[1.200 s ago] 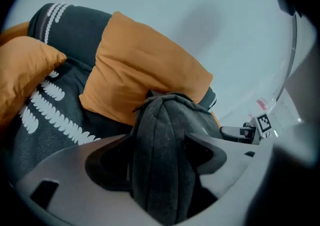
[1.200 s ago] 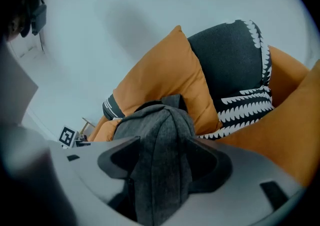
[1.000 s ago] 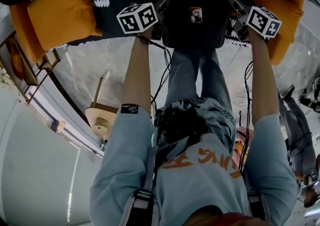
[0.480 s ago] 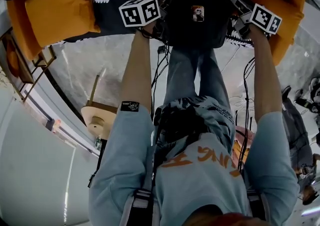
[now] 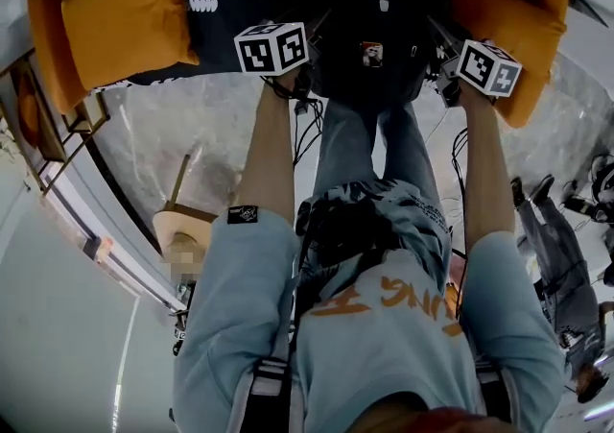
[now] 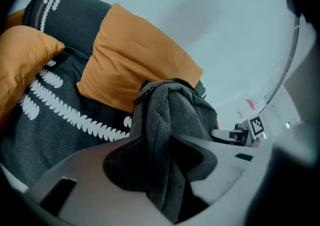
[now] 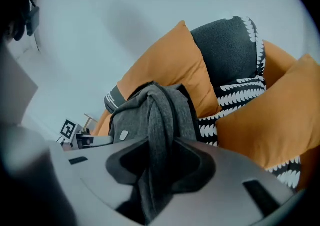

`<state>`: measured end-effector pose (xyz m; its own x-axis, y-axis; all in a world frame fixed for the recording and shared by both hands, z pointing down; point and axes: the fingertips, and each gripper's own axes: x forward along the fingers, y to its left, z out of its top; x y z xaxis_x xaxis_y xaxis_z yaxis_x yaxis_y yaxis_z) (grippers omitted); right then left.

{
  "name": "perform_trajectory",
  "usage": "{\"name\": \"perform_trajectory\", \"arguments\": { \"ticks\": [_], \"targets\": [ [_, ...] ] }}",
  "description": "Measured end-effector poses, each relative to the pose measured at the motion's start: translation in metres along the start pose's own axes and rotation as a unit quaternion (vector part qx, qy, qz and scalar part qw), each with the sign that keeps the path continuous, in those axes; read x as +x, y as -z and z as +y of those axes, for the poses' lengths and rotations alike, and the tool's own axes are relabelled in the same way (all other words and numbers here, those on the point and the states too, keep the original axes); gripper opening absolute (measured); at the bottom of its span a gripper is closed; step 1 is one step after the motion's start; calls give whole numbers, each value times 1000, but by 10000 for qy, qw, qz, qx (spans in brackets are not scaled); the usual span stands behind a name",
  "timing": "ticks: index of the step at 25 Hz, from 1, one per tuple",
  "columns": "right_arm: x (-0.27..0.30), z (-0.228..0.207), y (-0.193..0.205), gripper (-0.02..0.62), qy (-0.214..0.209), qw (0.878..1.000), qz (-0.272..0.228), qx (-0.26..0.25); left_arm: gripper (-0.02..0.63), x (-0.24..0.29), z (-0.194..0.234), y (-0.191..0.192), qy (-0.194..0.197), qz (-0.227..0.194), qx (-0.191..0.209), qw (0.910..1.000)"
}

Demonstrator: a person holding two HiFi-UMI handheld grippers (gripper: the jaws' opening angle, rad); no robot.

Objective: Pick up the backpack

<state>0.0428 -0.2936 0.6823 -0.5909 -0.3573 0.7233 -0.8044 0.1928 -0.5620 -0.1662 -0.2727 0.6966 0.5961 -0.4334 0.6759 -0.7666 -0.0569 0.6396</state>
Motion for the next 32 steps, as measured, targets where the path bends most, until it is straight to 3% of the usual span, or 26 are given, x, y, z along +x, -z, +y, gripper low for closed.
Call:
{"name": "perform_trajectory", "arguments": {
  "ticks": [6, 16, 24, 32],
  "targets": [
    [-42, 19, 7, 132, -99, 9999, -84, 31, 147, -34, -36, 8, -42, -148, -31, 9999],
    [-117, 70, -11, 123, -445, 9965, -678, -224, 143, -102, -103, -23, -133, -962, 669, 9930],
    [-169, 115, -75, 121, -528, 9841, -1549, -691, 143, -156, -161, -90, -153, -1762, 1257, 9762],
    [-219, 160, -145, 121, -443, 9571, -2399, -1561, 140, -205, -211, -145, -47, -2685, 1516, 9513]
  ]
}}
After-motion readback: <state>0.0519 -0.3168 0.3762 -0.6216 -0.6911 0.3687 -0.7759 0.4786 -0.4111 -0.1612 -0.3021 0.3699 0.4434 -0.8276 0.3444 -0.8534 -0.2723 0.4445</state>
